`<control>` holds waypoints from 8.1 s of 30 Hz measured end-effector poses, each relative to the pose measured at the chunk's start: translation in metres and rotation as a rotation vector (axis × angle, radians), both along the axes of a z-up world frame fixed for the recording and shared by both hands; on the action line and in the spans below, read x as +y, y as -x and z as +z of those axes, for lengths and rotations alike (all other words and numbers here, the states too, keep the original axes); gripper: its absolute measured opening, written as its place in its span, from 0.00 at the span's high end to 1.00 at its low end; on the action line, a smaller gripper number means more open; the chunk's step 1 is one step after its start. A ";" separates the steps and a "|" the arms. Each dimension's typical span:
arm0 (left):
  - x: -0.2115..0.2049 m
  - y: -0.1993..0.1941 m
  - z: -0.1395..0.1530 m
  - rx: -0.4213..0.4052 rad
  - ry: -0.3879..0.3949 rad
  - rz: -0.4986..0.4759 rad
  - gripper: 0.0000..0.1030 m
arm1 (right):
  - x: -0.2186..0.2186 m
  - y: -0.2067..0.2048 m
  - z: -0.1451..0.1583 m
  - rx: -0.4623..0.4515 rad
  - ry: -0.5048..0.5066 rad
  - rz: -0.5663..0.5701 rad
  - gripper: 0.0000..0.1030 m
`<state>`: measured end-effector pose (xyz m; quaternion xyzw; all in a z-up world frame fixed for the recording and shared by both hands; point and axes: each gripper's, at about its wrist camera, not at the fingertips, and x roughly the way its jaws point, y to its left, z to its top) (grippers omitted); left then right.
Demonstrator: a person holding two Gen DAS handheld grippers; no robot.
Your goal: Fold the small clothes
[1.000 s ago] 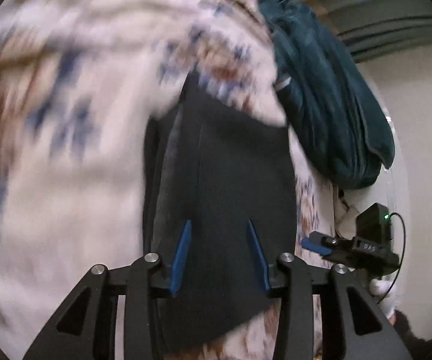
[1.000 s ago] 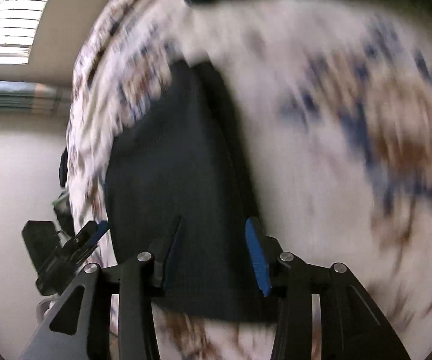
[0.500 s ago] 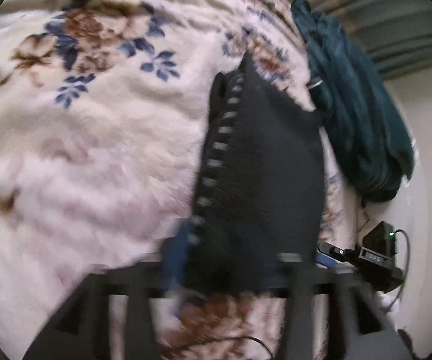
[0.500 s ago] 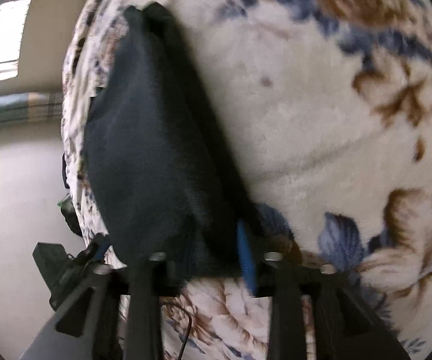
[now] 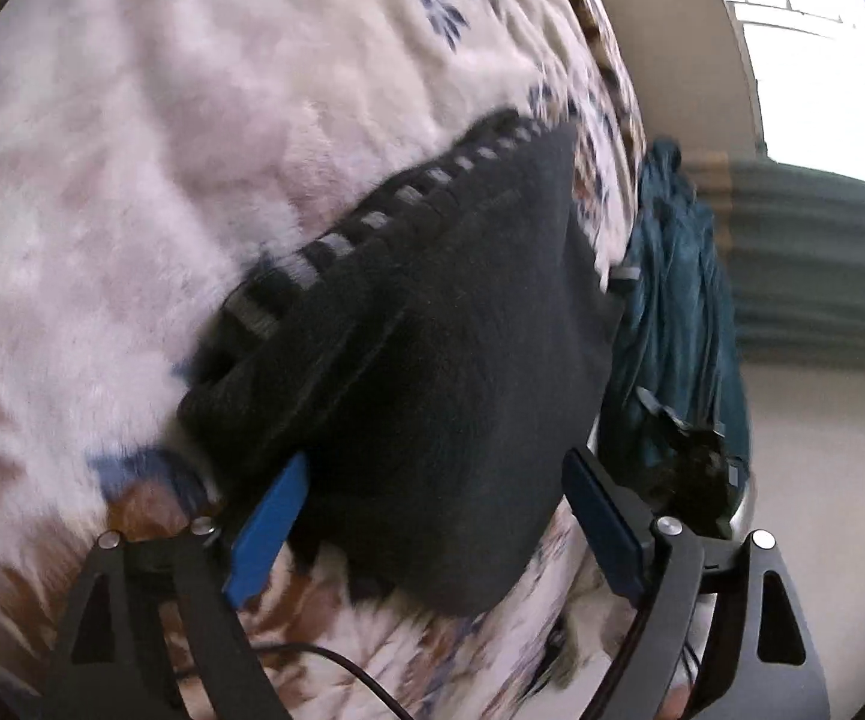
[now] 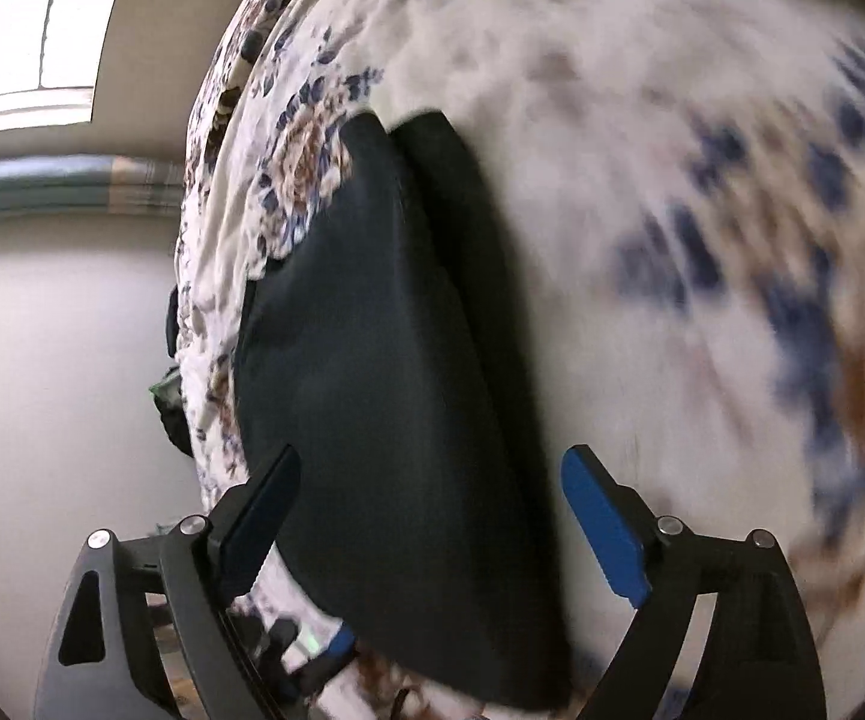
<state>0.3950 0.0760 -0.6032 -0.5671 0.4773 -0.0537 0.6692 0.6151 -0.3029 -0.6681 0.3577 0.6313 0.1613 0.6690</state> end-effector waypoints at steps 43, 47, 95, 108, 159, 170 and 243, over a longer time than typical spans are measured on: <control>-0.036 -0.022 -0.002 0.055 -0.263 0.019 0.65 | 0.036 -0.043 -0.044 0.046 -0.075 0.100 0.75; -0.032 -0.024 0.002 0.039 -0.282 -0.048 0.65 | 0.029 -0.035 -0.038 0.040 -0.096 0.067 0.76; -0.018 -0.188 -0.006 -0.045 -0.197 -0.721 0.40 | -0.005 0.139 -0.031 0.089 -0.147 -0.368 0.73; 0.008 -0.162 -0.004 -0.020 -0.159 -0.603 0.33 | -0.064 0.050 -0.023 0.005 0.035 -0.258 0.36; 0.101 -0.357 0.000 -0.065 -0.342 -0.712 0.55 | 0.128 -0.226 -0.048 0.023 -0.008 0.082 0.65; 0.117 -0.324 0.018 -0.108 -0.459 -0.616 0.50 | 0.067 -0.201 -0.037 -0.045 0.125 -0.092 0.76; 0.024 0.120 0.529 -0.393 -1.193 -0.287 0.00 | 0.194 0.331 0.633 -0.727 0.889 -0.103 0.00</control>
